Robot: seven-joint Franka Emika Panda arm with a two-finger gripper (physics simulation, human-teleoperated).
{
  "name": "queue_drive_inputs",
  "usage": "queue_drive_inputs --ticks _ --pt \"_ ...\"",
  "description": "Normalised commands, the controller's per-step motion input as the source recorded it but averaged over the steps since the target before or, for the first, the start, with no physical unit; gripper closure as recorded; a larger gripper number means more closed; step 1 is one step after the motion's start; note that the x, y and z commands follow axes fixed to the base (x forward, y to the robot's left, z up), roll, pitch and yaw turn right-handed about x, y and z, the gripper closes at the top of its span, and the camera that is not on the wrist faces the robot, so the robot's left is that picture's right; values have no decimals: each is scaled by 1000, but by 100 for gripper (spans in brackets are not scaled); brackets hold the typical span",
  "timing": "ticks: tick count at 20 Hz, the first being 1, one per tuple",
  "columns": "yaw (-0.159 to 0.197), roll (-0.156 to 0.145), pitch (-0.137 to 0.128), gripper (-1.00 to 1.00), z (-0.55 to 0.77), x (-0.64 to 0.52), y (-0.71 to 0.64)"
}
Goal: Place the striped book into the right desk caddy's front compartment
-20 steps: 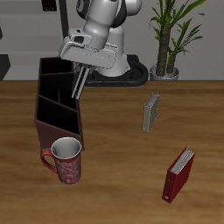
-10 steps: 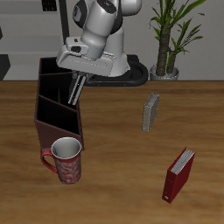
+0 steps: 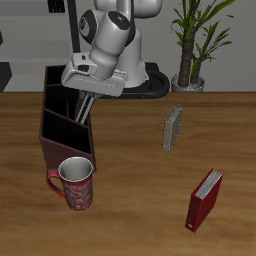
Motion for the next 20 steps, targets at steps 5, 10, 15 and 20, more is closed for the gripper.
queue_drive_inputs --ticks 5,10,15,20 --pt "-55 -4 109 -100 -223 87 -106" --pt "-40 25 44 -100 -14 86 11" --pt "-17 50 -21 -100 173 10 123" --pt "-12 61 -46 -100 225 -87 135"
